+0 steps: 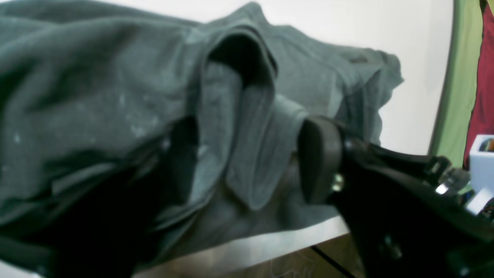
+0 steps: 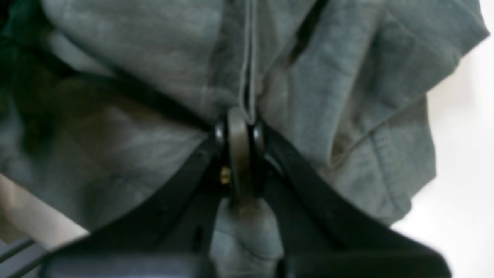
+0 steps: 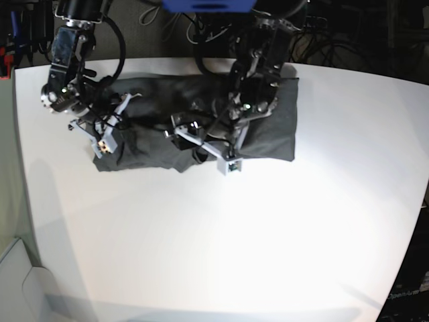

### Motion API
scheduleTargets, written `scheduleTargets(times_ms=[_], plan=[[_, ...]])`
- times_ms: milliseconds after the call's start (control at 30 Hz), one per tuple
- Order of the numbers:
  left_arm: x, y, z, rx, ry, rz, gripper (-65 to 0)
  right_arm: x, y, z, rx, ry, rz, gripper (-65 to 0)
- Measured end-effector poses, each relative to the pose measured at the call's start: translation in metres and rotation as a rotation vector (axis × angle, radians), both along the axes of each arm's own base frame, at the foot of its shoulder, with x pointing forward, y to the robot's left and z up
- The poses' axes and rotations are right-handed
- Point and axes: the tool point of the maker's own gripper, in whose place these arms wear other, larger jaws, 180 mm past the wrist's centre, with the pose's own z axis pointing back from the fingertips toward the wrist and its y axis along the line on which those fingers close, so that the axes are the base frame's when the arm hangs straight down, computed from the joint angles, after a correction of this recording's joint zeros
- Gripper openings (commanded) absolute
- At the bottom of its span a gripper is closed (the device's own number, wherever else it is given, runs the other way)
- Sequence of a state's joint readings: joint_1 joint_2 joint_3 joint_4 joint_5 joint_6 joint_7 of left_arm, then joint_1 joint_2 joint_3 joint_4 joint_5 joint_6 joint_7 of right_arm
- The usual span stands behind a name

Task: Layout the t-shirt on the table in an organized manner, then fold the t-shirt properly
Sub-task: 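Fold the strip end with the left gripper toward the right gripper, then hold the folded end with the left gripper and adjust the right gripper's grip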

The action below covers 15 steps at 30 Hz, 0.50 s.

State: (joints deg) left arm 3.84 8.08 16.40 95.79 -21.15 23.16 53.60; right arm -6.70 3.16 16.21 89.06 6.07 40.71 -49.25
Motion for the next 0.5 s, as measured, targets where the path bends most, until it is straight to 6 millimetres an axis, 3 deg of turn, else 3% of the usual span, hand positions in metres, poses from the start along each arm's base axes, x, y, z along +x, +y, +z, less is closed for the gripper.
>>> scheduleTargets(times_ms=[133, 200, 267, 333, 433, 500], plan=[[-0.004, -0.008, 0.009, -0.085, -0.014, -0.066, -23.9, 0.001, 0.001, 0.001, 0.007, -0.003, 0.0, -50.1], [0.0, -0.001, 0.021, -0.097, -0.065, -0.081, -23.9, 0.001, 0.002, 0.001, 0.008, -0.004, 0.002, -46.2], [0.012, 0.02, 0.035, -0.09, -0.128, -0.035, -23.8, 0.0, 0.002, 0.001, 0.008, -0.004, 0.007, -43.2], [0.02, 0.051, 0.037, -0.065, -0.148, 0.021, -23.8, 0.0, -0.001, 0.004, -0.018, -0.006, 0.013, -41.0], [0.01, 0.11, 0.023, 0.029, -0.127, 0.119, -23.8, -0.009, -0.019, 0.009, -0.123, 0.03, 0.019, -39.2], [-0.001, 0.131, 0.021, 0.025, -0.107, 0.137, -23.8, -0.014, -0.028, 0.011, -0.168, 0.043, 0.006, -39.1]])
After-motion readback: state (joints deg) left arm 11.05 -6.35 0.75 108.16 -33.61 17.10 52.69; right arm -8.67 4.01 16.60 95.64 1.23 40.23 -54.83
